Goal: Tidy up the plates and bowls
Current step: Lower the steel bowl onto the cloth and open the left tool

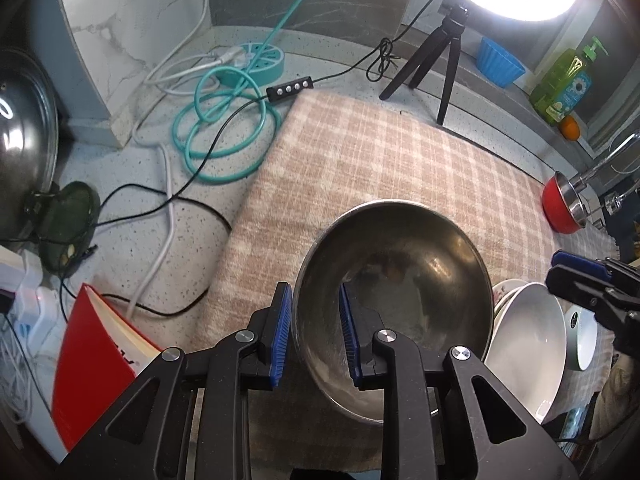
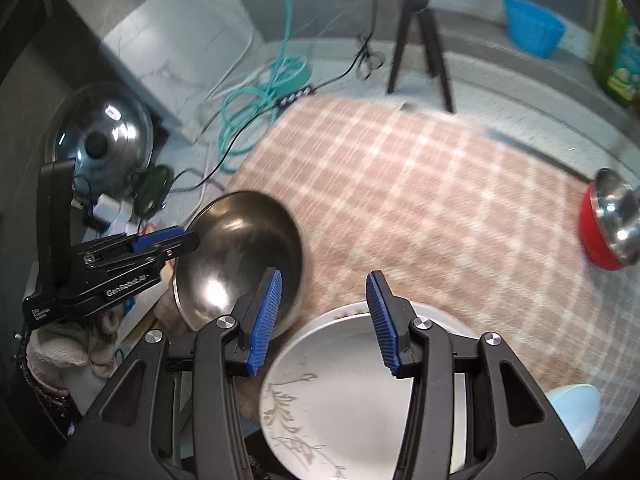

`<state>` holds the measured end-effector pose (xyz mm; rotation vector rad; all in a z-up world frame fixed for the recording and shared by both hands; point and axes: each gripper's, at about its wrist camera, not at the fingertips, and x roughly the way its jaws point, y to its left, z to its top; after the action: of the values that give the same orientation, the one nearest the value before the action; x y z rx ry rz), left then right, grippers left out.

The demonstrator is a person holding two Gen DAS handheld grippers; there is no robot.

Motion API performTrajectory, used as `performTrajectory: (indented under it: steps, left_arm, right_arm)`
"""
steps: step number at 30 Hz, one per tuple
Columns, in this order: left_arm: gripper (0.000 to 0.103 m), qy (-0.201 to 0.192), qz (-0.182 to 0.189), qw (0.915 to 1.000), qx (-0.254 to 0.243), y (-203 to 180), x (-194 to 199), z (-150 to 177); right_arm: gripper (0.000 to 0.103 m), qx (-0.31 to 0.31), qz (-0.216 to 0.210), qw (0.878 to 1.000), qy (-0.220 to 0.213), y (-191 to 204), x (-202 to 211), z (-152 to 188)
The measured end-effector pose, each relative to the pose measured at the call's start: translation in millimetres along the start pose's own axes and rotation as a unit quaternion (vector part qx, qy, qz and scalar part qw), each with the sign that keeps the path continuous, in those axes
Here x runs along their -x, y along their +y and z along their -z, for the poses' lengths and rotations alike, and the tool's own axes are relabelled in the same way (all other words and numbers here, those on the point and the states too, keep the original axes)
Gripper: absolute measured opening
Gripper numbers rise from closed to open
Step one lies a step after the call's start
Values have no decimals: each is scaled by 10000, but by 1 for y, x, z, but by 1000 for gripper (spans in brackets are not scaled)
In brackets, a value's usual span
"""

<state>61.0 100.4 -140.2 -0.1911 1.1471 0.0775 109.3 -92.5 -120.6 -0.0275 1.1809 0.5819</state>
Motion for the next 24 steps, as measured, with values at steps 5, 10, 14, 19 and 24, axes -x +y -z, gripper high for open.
performTrajectory:
  steps: [5, 10, 14, 19, 24]
  left_arm:
    - [23, -123, 50, 9999, -97, -11, 6, -6]
    - [29, -123, -44, 9998, -172, -19, 2, -10]
    - [29, -43, -132, 9998, -171, -16, -2, -10]
    - [29, 24, -222, 9997, -37, -8, -4, -9]
    - [29, -73, -346, 9994, 0, -4, 4, -12]
  right_arm:
    - [50, -288, 91, 9994, -167, -28, 19, 6]
    - [50, -436, 107, 9988, -206, -52, 27, 11]
    - [50, -501, 82, 9983, -303, -65, 38, 18]
    - [50, -649, 91, 9963, -561, -87, 63, 26]
    - [72, -763, 313, 9925, -897, -114, 91, 34]
